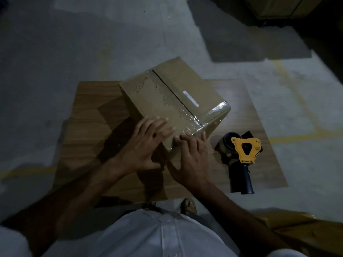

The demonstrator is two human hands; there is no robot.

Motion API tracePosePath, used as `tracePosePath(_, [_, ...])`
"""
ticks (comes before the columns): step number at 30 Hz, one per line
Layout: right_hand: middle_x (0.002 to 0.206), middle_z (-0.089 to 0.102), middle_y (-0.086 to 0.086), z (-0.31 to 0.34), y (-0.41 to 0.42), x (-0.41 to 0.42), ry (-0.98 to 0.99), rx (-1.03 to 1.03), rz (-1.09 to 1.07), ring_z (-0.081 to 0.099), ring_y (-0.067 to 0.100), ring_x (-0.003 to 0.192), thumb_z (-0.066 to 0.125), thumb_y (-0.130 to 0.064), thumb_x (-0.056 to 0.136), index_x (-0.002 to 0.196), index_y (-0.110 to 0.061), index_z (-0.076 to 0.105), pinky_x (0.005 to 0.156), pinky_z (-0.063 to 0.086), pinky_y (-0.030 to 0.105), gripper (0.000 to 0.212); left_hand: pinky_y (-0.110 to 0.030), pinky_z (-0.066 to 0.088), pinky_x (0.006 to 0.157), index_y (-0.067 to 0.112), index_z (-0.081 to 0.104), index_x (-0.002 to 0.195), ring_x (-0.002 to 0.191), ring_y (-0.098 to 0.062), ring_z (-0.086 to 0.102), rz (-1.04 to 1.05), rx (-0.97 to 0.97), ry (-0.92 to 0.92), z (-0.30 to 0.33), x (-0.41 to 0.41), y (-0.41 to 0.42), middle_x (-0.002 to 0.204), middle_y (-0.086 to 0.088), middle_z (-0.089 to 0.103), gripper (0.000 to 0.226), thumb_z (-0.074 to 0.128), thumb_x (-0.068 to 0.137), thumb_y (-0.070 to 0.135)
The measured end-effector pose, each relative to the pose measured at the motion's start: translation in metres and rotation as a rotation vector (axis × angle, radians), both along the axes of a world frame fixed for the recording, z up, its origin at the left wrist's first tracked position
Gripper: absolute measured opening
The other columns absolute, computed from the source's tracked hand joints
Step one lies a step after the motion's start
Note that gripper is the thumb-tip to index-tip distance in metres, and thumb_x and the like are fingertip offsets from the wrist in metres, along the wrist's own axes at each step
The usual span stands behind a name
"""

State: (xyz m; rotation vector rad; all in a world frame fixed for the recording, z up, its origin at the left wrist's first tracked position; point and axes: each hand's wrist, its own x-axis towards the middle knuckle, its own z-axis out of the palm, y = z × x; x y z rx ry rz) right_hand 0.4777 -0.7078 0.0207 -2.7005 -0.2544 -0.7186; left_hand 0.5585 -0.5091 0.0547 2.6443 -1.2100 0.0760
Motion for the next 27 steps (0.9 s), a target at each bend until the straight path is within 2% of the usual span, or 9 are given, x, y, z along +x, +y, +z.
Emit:
tracePosePath(2, [0.129, 0.055, 0.006, 0.007, 0.014, -0.005, 0.033, 0.021, 0.035, 0.053, 0.032, 0.122, 0.076, -0.049, 0.075, 0.132, -0.013, 0.056, 0.128, 0.009, 0.056, 0.071, -0.052, 0.007, 0.128, 0.020, 0.033, 0.161, 0.158, -0.031, 0.016, 0.074, -0.123, 0.045, -0.009, -0.018, 0.003, 0.169, -0.011, 0.023, 0.116, 0.076, 0.058, 0.053])
tracePosePath(5, [0.135, 0.054, 0.007, 0.013, 0.037, -0.012, 0.078, 0.018, 0.106, 0.052, 0.032, 0.123, 0.071, -0.051, 0.078, 0.143, -0.012, 0.054, 0.128, 0.008, 0.056, 0.078, -0.050, 0.008, 0.129, 0.014, 0.040, 0.157, 0.158, -0.030, 0.017, 0.116, -0.236, 0.086, -0.012, -0.016, 0.020, 0.169, -0.008, 0.027, 0.110, 0.081, 0.056, 0.014])
tracePosePath(7, [0.139, 0.052, 0.008, 0.020, 0.044, -0.008, 0.097, -0.007, 0.152, 0.048, 0.031, 0.129, 0.070, -0.052, 0.077, 0.149, -0.012, 0.050, 0.128, 0.005, 0.056, 0.085, -0.051, 0.010, 0.129, 0.014, 0.041, 0.157, 0.158, -0.028, 0.018, 0.105, -0.257, 0.069, -0.008, -0.008, 0.037, 0.169, -0.005, 0.028, 0.101, 0.076, 0.063, 0.003])
tracePosePath(12, [0.160, 0.037, 0.011, 0.027, 0.054, 0.009, 0.206, -0.128, 0.220, 0.031, 0.030, 0.151, 0.070, -0.050, 0.075, 0.159, -0.008, 0.034, 0.129, 0.001, 0.054, 0.101, -0.050, 0.034, 0.122, 0.003, 0.051, 0.149, 0.151, -0.025, 0.039, 0.043, -0.351, -0.056, -0.010, -0.006, 0.057, 0.159, -0.009, 0.046, 0.060, 0.061, 0.091, -0.007])
tracePosePath(16, [0.167, 0.029, 0.011, 0.018, 0.052, -0.006, 0.220, -0.142, 0.236, 0.022, 0.026, 0.157, 0.068, -0.046, 0.077, 0.161, -0.007, 0.031, 0.130, 0.001, 0.051, 0.100, -0.046, 0.042, 0.117, 0.002, 0.053, 0.148, 0.149, -0.026, 0.041, 0.029, -0.332, -0.168, -0.017, -0.013, 0.059, 0.157, -0.011, 0.047, 0.054, 0.061, 0.095, -0.005])
tracePosePath(20, [0.156, 0.048, 0.009, 0.027, 0.037, -0.014, 0.153, -0.108, 0.276, 0.041, 0.023, 0.148, 0.073, -0.043, 0.083, 0.150, -0.008, 0.050, 0.130, 0.005, 0.050, 0.079, -0.045, 0.037, 0.120, 0.008, 0.048, 0.153, 0.153, -0.021, 0.035, 0.072, -0.311, -0.179, -0.025, -0.020, 0.059, 0.162, -0.006, 0.042, 0.062, 0.067, 0.094, 0.002])
tracePosePath(23, [0.134, 0.066, 0.004, 0.045, 0.022, 0.003, 0.142, 0.035, 0.291, 0.058, 0.016, 0.126, 0.066, -0.043, 0.094, 0.136, -0.015, 0.064, 0.129, 0.015, 0.048, 0.050, -0.048, 0.031, 0.124, 0.015, 0.046, 0.155, 0.155, -0.020, 0.029, 0.080, -0.290, -0.054, -0.022, -0.016, 0.058, 0.165, -0.003, 0.037, 0.073, 0.077, 0.091, 0.026])
tracePosePath(25, [0.128, 0.069, 0.001, 0.055, 0.007, 0.013, 0.157, 0.088, 0.236, 0.062, 0.013, 0.119, 0.059, -0.040, 0.101, 0.128, -0.018, 0.069, 0.128, 0.019, 0.046, 0.037, -0.051, 0.036, 0.119, 0.020, 0.059, 0.146, 0.148, -0.023, 0.041, 0.092, -0.356, -0.048, -0.016, -0.009, 0.051, 0.158, -0.003, 0.048, 0.054, 0.068, 0.098, 0.043])
tracePosePath(27, [0.127, 0.070, 0.001, 0.054, -0.005, 0.015, 0.133, 0.086, 0.172, 0.063, 0.016, 0.119, 0.054, -0.034, 0.105, 0.124, -0.017, 0.072, 0.125, 0.026, 0.046, 0.031, -0.050, 0.047, 0.105, 0.021, 0.073, 0.128, 0.129, -0.024, 0.057, 0.135, -0.466, -0.052, -0.010, -0.002, 0.039, 0.140, 0.001, 0.064, 0.037, 0.059, 0.104, 0.046])
